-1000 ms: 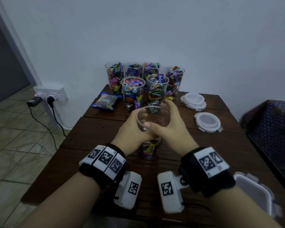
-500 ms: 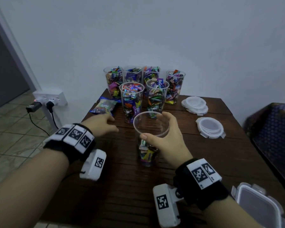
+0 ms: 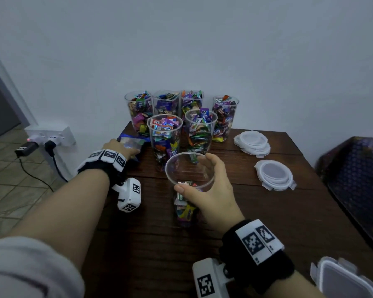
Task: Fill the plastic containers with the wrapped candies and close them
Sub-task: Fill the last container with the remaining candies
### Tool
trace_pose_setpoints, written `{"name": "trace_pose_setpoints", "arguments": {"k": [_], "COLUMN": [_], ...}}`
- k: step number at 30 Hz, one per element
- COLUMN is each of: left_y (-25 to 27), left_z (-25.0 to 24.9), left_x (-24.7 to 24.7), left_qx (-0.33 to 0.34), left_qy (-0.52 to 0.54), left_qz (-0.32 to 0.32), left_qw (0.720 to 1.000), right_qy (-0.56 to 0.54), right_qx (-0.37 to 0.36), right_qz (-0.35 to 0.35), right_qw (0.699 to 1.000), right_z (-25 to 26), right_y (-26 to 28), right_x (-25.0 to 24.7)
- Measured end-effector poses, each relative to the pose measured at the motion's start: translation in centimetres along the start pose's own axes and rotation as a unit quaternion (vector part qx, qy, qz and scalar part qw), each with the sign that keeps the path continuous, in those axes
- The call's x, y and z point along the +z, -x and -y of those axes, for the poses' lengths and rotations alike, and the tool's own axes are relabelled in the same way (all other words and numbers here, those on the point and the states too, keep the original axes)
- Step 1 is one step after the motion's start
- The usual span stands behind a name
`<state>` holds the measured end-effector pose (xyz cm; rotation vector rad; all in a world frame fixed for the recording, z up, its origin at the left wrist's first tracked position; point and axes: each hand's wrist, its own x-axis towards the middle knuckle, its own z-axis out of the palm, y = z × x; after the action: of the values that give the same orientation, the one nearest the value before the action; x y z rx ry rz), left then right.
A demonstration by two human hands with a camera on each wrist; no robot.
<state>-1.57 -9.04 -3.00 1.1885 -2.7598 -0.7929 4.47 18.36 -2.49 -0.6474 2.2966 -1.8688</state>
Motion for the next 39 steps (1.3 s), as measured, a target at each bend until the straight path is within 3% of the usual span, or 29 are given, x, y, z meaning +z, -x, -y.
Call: {"name": "trace_pose_setpoints", "arguments": {"k": [9,13,14,18,24,28,39], "left_y": [-2.3,-12.1,-11.4,0.2,3.2,6.3,16.3], "left_z": [-0.2,4.6,4.5,1.7,4.1,4.0,2.5], "left_x": [2.0,5.7,5.3,-0.1,-1.9,-3.8,-4.5], "left_qx": [-0.021,-0.036,-0.044,-0.032,-0.013,0.058,0.23], "left_qy": [-0.067,-0.078,-0.072,-0.008,0.141,0.233,0.316], "left_qz": [0.021,0.033,0.035,0.051,-0.013,-0.065,-0.028], "left_qw": [0.997,0.996,0.996,0.998,0.99,0.969,0.92], "right_qy": [0.006,0.01,0.012,0.024,0.051,0.074,0.106], "right_qx": [0.007,0.011,0.011,0.01,0.004,0.005,0.014], "right_qz": [-0.007,-0.006,-0.006,-0.01,-0.016,-0.025,-0.02], "right_qw": [1.0,1.0,1.0,1.0,0.999,0.997,0.994], "right_z": [0.0,0.2,0.3,0.4,0.9,1.3,2.3], "right_y": [-0.6,-0.7,-0.7,-0.7,-0.6,-0.4,1.5], "right_x": [0.4,0.4,0.4,0.4,0.3,0.3,-1.9]}}
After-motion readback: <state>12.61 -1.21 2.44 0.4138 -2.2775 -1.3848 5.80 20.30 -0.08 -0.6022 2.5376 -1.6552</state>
